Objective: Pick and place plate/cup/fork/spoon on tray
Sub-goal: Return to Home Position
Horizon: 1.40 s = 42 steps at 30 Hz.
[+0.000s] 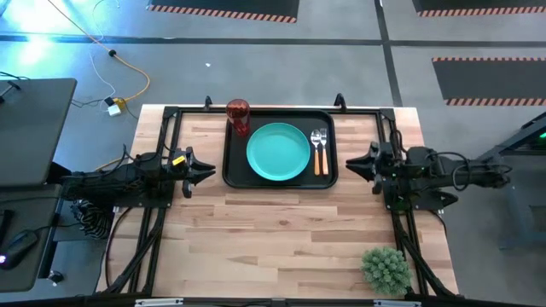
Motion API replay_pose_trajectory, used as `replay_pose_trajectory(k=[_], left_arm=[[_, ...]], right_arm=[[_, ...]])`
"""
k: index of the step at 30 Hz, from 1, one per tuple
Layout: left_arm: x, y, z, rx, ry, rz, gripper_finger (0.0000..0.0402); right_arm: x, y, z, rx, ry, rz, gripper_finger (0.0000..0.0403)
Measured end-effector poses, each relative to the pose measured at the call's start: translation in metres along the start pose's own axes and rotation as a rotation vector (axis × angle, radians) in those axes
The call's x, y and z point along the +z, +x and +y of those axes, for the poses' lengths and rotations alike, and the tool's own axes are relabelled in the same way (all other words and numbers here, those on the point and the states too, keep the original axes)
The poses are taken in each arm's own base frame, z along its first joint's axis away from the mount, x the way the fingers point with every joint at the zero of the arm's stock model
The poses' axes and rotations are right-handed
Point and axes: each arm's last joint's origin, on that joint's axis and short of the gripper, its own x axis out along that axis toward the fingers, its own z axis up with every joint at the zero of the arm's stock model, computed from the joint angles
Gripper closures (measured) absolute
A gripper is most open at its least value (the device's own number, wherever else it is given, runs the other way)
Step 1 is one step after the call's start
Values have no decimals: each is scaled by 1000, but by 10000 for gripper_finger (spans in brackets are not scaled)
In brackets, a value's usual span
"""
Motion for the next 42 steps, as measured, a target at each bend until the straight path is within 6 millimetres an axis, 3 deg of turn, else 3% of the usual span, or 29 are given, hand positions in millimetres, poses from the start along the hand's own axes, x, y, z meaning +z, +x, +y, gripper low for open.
replay_pose_trajectory(k=[15,30,42], left_arm=[[0,0,0,0,0,0,323],[0,0,0,2,87,5,323],[0,0,0,2,80,5,323]], right_arm=[[-34,-16,-16,112,-21,-88,329],[-72,-2,-29,110,-84,3,329],[-76,0,-30,142,-124,-21,329]])
